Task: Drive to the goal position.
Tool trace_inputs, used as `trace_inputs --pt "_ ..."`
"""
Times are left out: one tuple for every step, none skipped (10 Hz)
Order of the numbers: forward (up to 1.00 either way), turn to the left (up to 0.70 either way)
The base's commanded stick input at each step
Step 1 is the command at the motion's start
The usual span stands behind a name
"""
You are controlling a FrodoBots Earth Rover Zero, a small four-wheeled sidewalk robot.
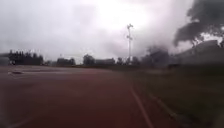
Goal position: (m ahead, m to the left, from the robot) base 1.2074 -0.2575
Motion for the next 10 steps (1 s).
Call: trace_inputs --pt "0.50 0.00" --pt "0.50 0.00" --pt "0.50 0.00" --pt "0.50 0.00" --pt "0.50 0.00" --pt "0.50 0.00" --pt "0.50 0.00" --pt "0.50 0.00" --pt "0.50 0.00" --pt "0.50 0.00"
